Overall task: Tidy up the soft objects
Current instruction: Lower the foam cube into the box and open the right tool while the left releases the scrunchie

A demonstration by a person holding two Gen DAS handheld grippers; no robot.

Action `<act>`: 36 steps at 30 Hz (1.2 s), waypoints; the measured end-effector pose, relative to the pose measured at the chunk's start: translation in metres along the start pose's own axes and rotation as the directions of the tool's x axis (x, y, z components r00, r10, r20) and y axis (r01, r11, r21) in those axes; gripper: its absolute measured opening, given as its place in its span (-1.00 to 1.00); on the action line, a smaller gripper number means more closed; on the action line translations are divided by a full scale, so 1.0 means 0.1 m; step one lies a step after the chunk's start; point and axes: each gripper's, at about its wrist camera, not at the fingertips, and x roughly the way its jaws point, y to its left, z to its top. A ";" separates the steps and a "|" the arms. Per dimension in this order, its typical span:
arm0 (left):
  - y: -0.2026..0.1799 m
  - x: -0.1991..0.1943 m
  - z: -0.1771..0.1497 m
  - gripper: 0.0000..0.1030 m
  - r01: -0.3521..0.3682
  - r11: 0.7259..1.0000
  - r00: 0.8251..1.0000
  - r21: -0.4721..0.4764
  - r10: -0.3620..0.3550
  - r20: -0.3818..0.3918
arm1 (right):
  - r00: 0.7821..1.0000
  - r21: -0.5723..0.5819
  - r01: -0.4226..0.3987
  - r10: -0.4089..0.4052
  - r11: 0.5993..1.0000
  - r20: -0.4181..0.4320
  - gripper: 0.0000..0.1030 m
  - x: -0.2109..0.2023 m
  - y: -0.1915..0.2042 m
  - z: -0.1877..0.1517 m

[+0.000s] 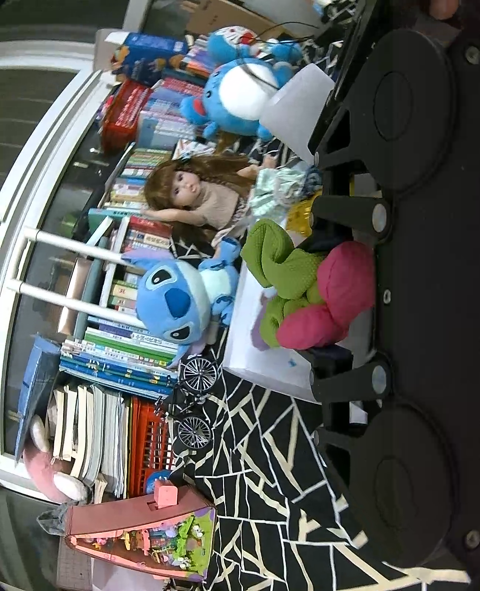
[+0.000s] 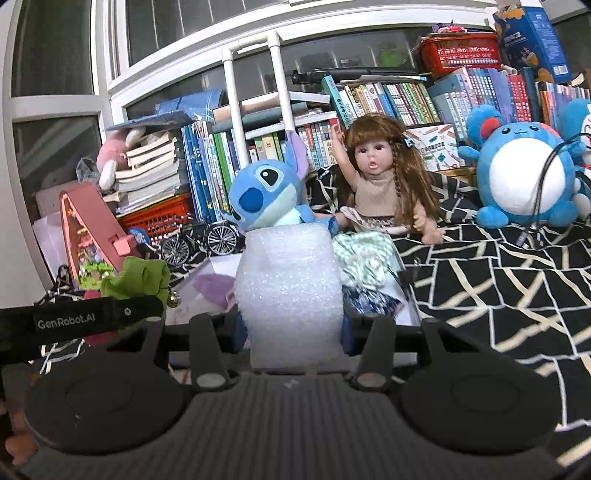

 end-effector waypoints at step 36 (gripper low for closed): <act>0.11 1.65 0.68 -0.13 -0.136 0.991 0.988 0.004 0.136 -0.078 | 0.985 0.102 0.021 -0.003 0.995 -0.170 -0.01 1.54 -0.21 0.53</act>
